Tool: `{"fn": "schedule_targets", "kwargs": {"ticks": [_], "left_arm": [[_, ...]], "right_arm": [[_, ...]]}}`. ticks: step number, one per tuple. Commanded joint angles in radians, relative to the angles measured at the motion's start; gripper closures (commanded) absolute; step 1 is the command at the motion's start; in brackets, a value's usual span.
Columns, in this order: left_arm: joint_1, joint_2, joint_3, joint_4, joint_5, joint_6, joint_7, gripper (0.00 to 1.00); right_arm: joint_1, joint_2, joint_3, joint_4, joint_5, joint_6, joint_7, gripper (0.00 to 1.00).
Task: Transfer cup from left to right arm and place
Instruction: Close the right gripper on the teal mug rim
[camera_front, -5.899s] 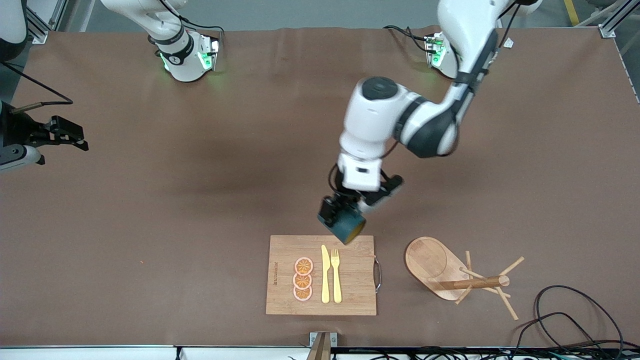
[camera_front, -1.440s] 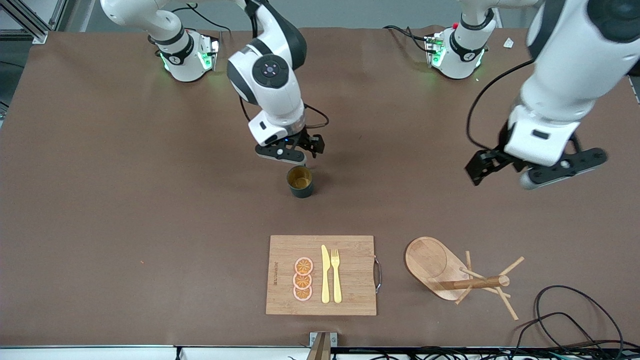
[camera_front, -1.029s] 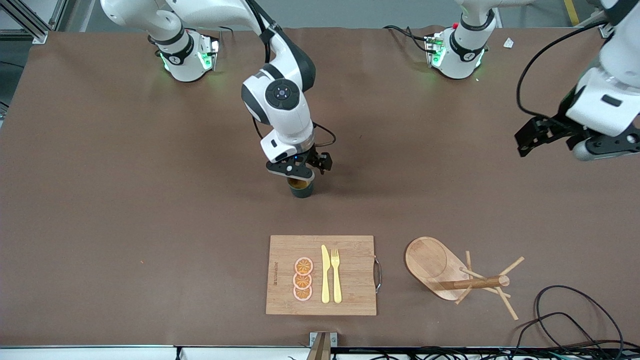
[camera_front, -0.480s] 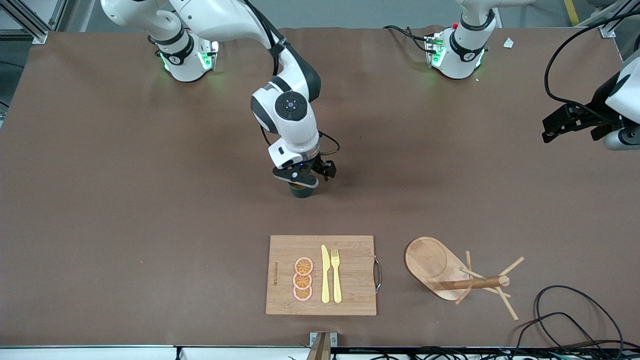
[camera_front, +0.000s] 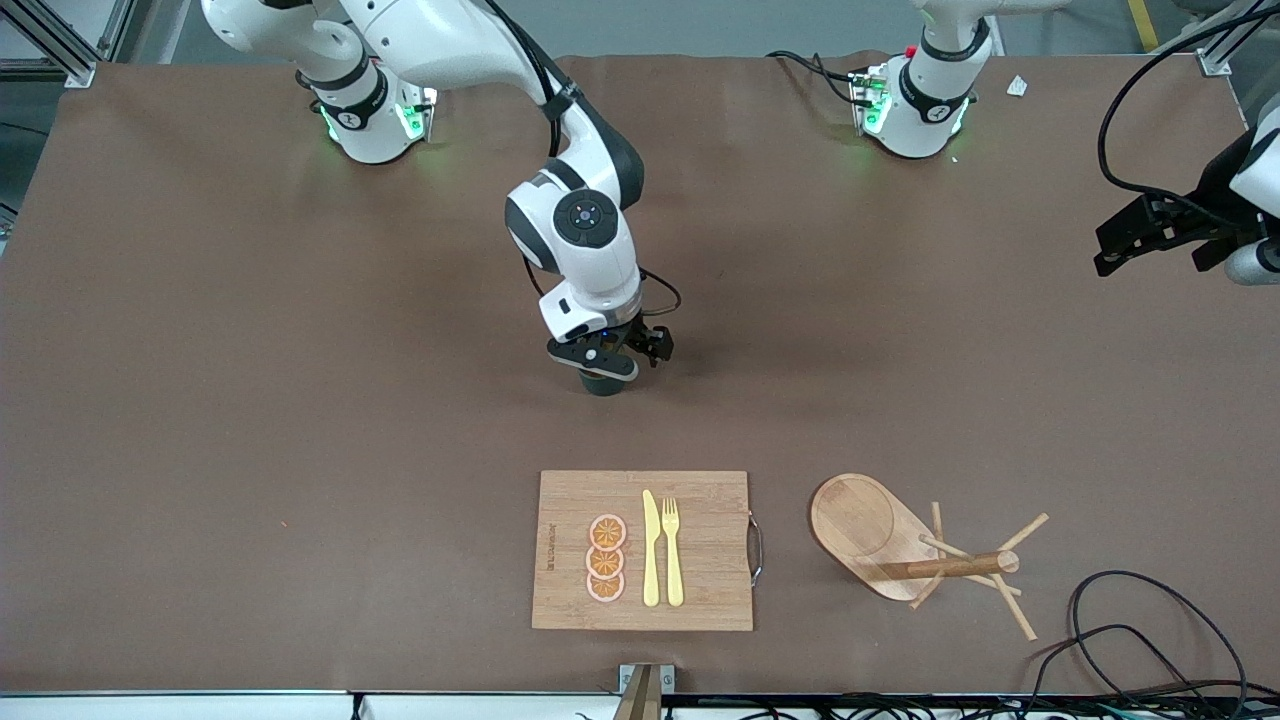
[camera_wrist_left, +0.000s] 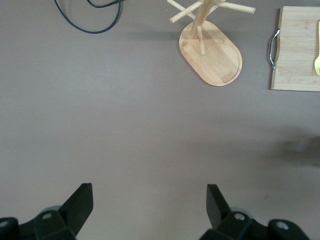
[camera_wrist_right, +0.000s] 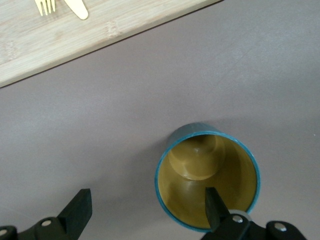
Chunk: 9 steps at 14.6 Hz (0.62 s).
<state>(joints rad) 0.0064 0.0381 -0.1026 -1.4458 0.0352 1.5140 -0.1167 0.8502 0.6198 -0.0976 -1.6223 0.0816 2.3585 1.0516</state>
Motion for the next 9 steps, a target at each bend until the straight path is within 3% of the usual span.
{"fn": "schedule_targets", "kwargs": {"ticks": [1, 4, 9], "left_arm": [[-0.003, -0.017, 0.003, -0.022, -0.005, -0.008, 0.011, 0.0], [-0.006, -0.015, 0.003, -0.022, -0.003, -0.008, 0.011, 0.0], [-0.012, -0.01, 0.001, -0.019, 0.0, -0.008, 0.011, 0.0]], "right_arm": [[-0.003, 0.046, -0.001, 0.059, 0.004, 0.001, 0.016, 0.01], [-0.005, 0.057, -0.001, 0.067, 0.003, 0.001, 0.014, 0.14], [-0.016, 0.061, -0.001, 0.062, 0.003, -0.002, 0.013, 0.59]]}}
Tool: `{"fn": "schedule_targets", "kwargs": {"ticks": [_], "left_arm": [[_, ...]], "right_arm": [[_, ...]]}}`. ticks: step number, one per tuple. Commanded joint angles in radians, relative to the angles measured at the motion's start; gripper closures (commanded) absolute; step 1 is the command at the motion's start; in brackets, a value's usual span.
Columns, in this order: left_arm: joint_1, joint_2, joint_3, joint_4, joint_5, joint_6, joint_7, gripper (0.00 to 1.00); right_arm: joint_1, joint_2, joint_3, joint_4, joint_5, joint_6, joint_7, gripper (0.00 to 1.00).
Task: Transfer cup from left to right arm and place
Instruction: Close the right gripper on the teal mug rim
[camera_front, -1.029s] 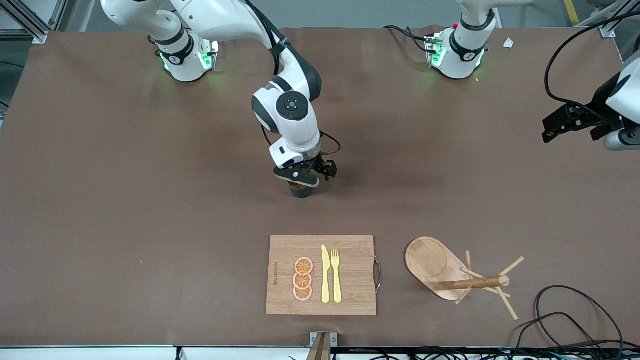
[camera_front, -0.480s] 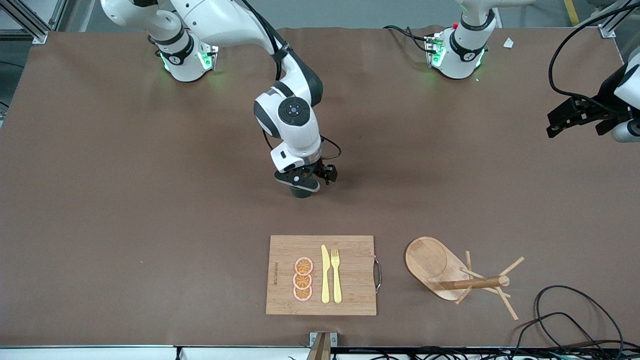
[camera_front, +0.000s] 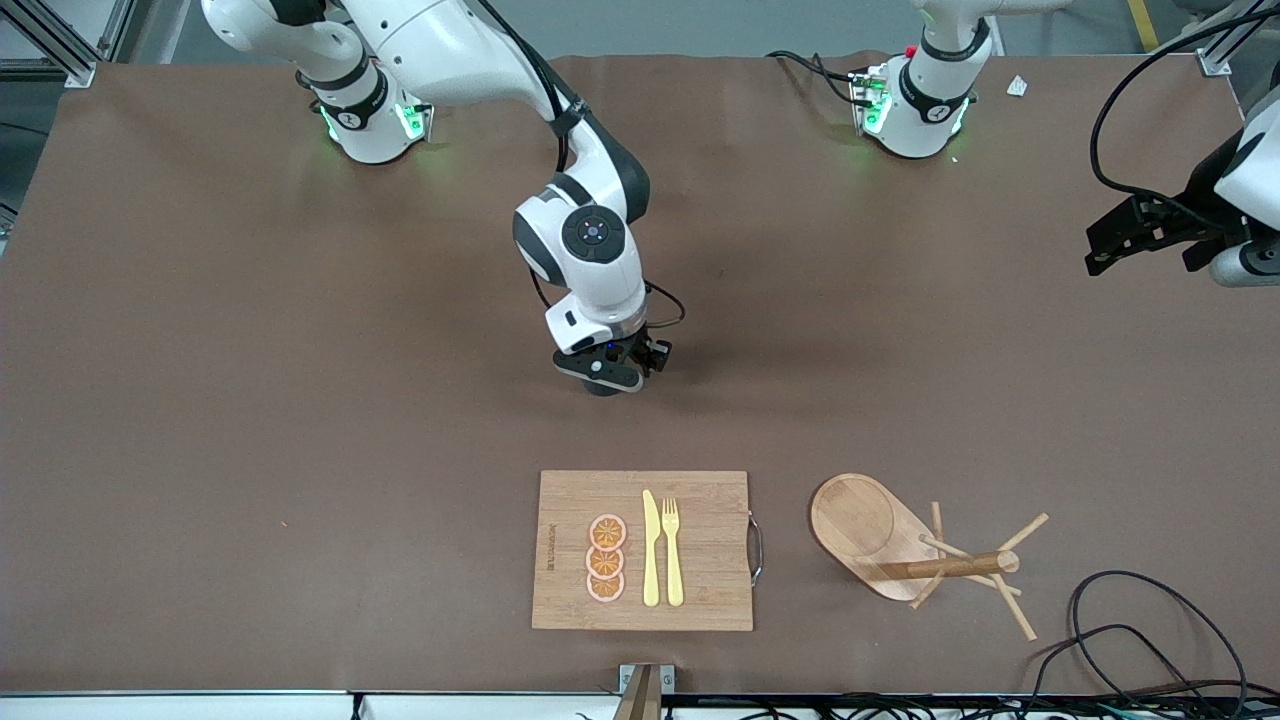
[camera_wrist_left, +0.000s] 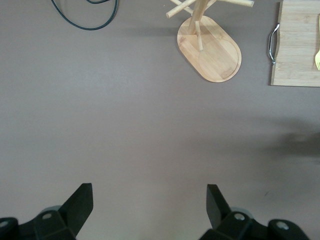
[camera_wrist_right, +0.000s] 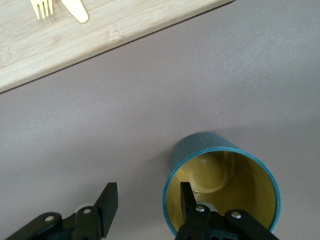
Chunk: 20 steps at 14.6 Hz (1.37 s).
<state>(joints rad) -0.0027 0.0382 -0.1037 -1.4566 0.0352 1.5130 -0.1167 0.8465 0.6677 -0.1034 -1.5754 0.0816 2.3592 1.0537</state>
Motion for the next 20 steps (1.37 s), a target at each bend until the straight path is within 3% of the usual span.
{"fn": "schedule_targets", "kwargs": {"ticks": [1, 7, 12, 15, 17, 20], "left_arm": [[-0.002, -0.012, 0.002, -0.011, -0.001, -0.007, 0.011, 0.0], [-0.007, -0.011, -0.007, -0.008, 0.002, -0.007, 0.014, 0.0], [-0.003, -0.011, -0.01, -0.005, 0.0, -0.019, 0.015, 0.0], [0.003, -0.014, -0.01, -0.007, 0.0, -0.04, 0.019, 0.0], [0.001, -0.018, -0.008, -0.007, -0.001, -0.043, 0.017, 0.0], [0.0, -0.018, -0.01, -0.005, -0.005, -0.047, 0.017, 0.0]], "right_arm": [[-0.017, 0.015, 0.005, 0.015, 0.003, -0.004, 0.009, 0.65], [-0.027, 0.032, 0.005, 0.009, 0.0, -0.005, 0.003, 0.96], [-0.03, 0.021, 0.004, 0.018, 0.0, -0.049, -0.012, 1.0], [-0.047, 0.015, 0.004, 0.125, -0.014, -0.269, -0.162, 1.0], [-0.044, 0.015, 0.004, 0.184, -0.063, -0.386, -0.289, 1.0], [-0.021, -0.025, 0.008, 0.132, -0.159, -0.393, -0.346, 1.0]]}}
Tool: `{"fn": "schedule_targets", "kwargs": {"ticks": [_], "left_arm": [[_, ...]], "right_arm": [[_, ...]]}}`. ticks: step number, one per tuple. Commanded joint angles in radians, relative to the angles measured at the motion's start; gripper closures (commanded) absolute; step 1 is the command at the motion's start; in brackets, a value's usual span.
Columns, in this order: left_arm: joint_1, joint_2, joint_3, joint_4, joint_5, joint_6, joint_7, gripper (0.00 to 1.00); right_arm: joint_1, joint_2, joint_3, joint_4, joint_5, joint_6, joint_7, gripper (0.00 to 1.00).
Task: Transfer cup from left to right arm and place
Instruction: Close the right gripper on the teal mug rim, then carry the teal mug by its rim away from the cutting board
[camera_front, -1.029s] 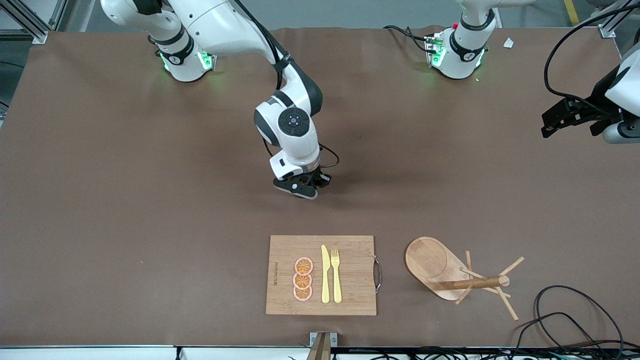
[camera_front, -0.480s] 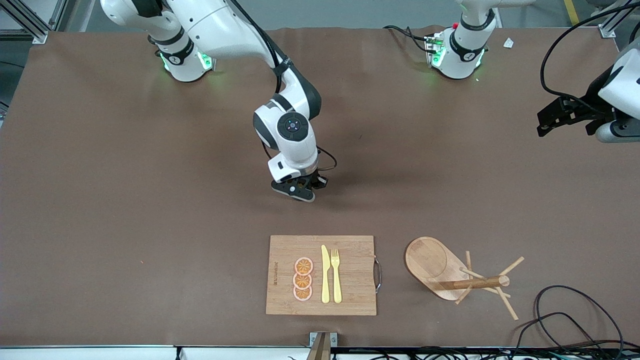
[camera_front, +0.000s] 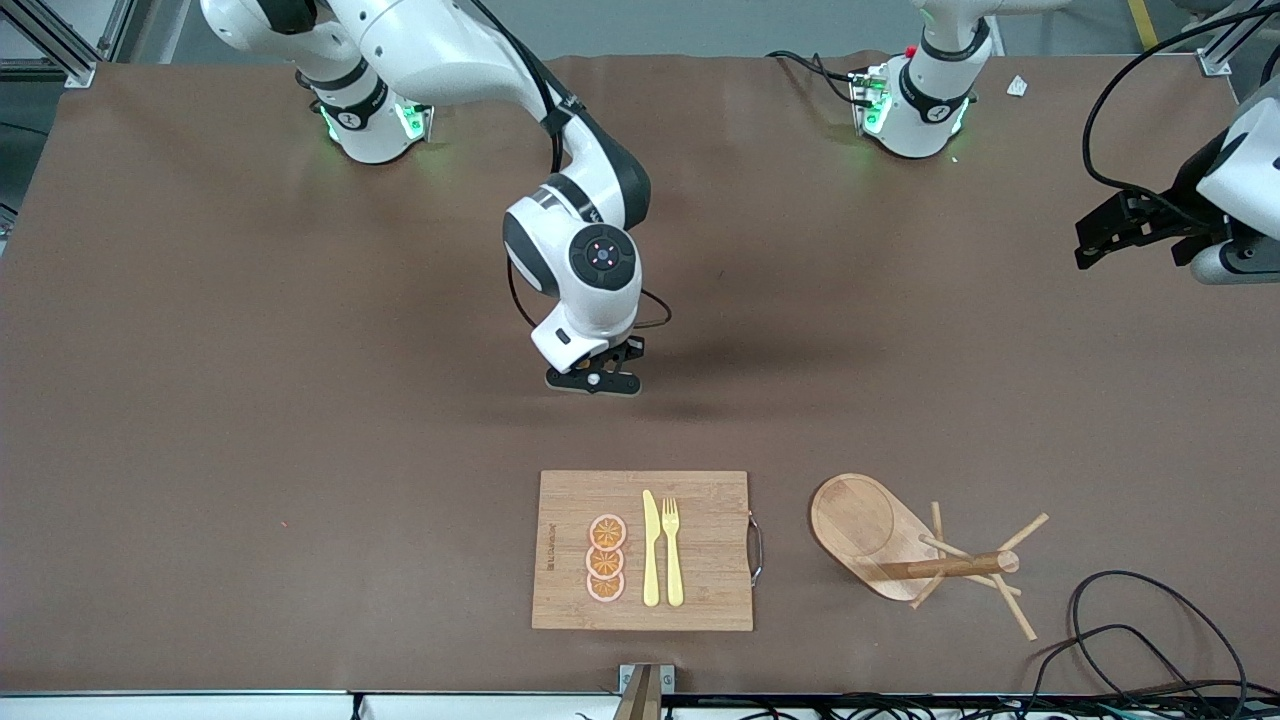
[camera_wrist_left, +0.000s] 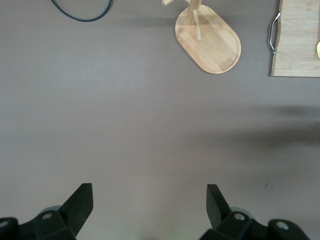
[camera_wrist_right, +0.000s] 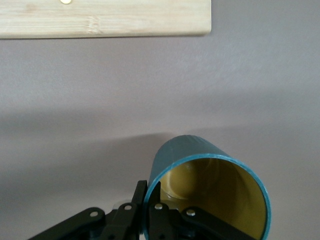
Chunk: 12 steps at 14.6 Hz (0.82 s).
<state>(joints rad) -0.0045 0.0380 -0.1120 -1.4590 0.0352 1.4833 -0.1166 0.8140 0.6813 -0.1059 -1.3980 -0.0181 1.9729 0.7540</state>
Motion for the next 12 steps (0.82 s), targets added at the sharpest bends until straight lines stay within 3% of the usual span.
{"fn": "schedule_targets", "kwargs": {"ticks": [1, 3, 5, 7, 12], "left_arm": [[0.0, -0.018, -0.001, -0.001, -0.005, -0.017, 0.014, 0.0], [0.0, -0.018, -0.001, -0.003, -0.009, -0.017, 0.015, 0.0], [0.004, -0.018, -0.001, -0.003, -0.012, -0.018, 0.018, 0.0], [0.004, -0.018, -0.001, -0.003, -0.011, -0.018, 0.017, 0.0], [-0.002, -0.021, -0.003, -0.003, -0.012, -0.018, 0.011, 0.0]], "right_arm": [[0.011, -0.06, 0.012, -0.073, -0.077, -0.002, -0.102, 1.0], [0.001, -0.118, 0.014, -0.143, -0.071, 0.007, -0.258, 1.0], [-0.016, -0.239, 0.014, -0.313, -0.069, 0.091, -0.326, 1.0], [-0.073, -0.357, 0.014, -0.48, -0.069, 0.17, -0.442, 1.0], [-0.214, -0.569, 0.014, -0.738, -0.068, 0.22, -0.688, 1.0]]}}
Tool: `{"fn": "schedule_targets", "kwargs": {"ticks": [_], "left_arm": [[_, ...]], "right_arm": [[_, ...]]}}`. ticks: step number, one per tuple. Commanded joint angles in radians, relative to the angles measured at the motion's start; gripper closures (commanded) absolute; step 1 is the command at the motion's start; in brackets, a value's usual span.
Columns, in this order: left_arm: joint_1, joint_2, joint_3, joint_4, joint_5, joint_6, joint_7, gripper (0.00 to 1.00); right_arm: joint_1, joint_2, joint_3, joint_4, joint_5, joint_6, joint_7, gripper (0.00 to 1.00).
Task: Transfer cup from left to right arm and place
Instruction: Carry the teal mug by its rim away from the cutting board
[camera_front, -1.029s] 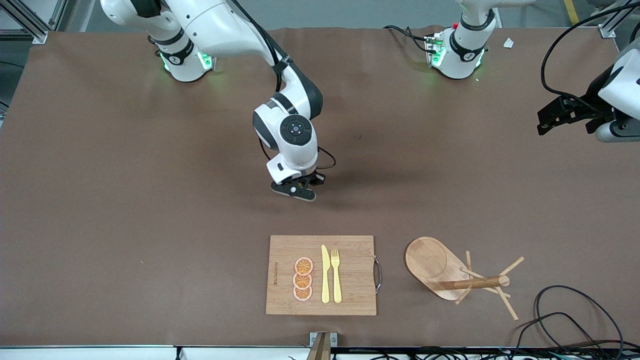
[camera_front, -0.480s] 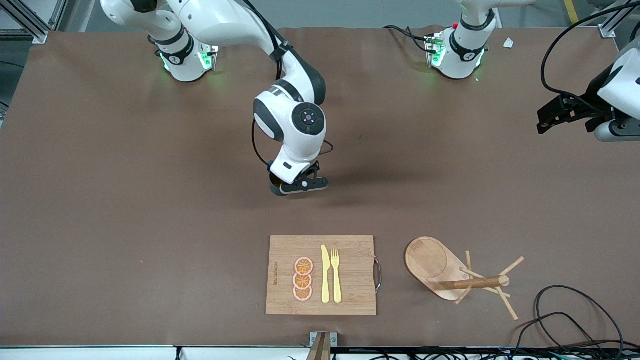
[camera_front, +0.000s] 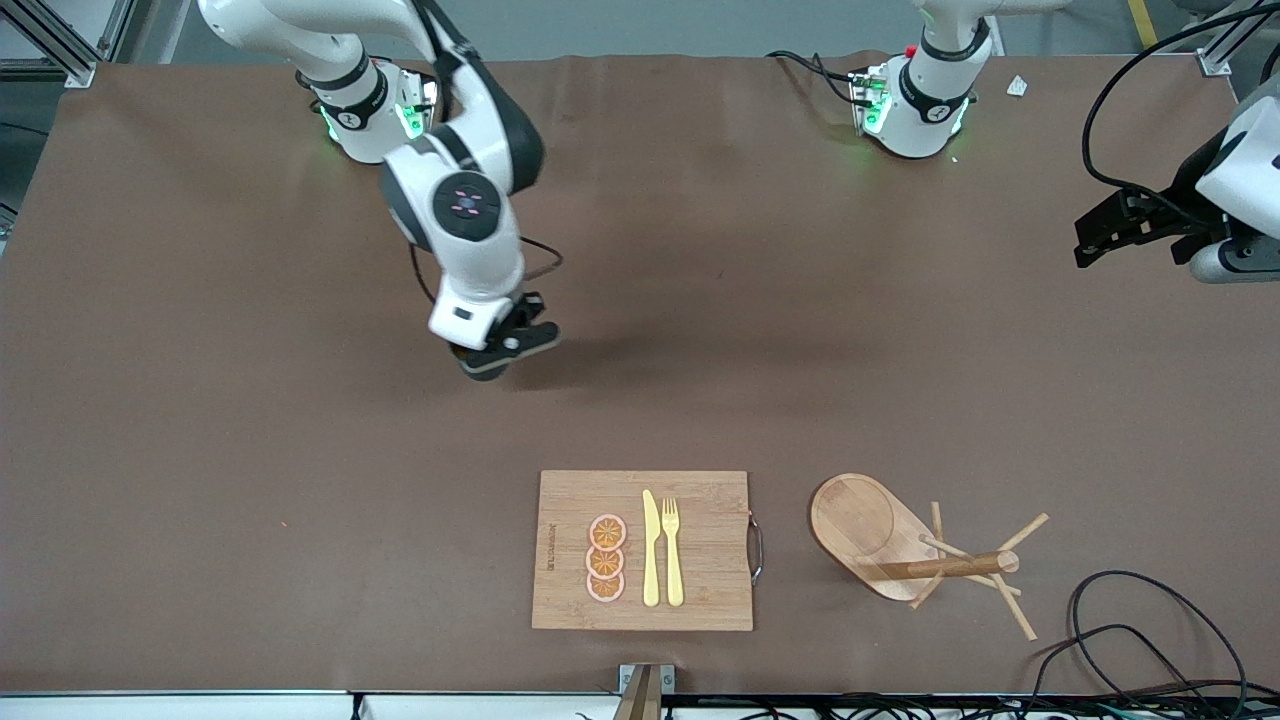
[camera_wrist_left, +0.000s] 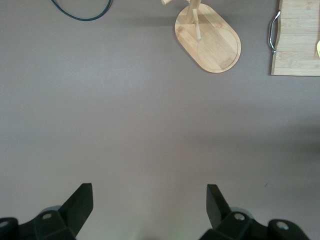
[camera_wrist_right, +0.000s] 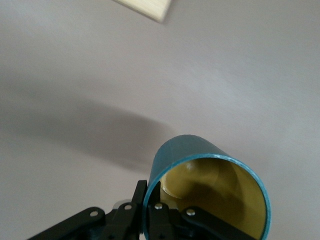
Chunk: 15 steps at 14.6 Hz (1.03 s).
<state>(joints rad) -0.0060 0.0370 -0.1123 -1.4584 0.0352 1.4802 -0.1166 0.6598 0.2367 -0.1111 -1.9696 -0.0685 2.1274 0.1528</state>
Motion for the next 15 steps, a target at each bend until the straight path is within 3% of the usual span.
{"fn": "schedule_targets", "kwargs": {"ticks": [1, 4, 15], "left_arm": [[-0.002, -0.02, -0.003, -0.003, -0.012, -0.015, 0.008, 0.0], [-0.003, -0.022, -0.007, -0.003, -0.012, -0.015, 0.0, 0.0], [0.005, -0.022, -0.015, -0.002, -0.006, -0.075, 0.014, 0.0]], "right_arm": [[-0.09, -0.155, 0.018, -0.228, -0.017, 0.103, -0.135, 1.0], [-0.196, -0.174, 0.018, -0.328, -0.016, 0.201, -0.333, 1.0], [-0.457, -0.14, 0.013, -0.38, -0.01, 0.266, -0.855, 1.0]]}}
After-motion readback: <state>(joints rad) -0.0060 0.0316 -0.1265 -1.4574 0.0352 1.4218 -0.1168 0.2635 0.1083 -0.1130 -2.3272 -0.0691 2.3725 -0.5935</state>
